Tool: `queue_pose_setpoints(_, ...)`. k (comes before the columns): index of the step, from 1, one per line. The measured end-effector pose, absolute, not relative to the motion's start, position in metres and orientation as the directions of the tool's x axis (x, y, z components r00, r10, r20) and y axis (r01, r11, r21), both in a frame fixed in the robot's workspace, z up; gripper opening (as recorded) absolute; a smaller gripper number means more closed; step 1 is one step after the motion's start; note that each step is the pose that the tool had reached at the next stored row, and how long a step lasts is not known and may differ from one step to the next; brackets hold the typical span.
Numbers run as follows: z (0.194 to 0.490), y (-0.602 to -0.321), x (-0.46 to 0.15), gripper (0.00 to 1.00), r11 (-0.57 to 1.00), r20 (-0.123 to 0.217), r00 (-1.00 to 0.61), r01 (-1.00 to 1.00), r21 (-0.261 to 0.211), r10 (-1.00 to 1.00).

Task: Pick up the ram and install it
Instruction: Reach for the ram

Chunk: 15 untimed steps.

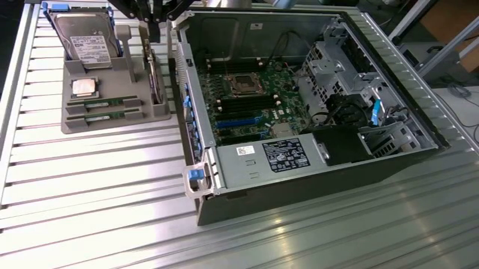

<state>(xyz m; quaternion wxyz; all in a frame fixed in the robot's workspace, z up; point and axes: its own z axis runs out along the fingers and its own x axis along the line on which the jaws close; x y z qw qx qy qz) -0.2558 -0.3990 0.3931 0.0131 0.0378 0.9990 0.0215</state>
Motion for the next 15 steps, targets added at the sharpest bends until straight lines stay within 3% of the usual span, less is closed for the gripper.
queue_pose_setpoints(15, 0.393, -0.399, -0.270, 0.10, 0.996, -0.024, -0.997, 0.075, 0.044, 0.076)
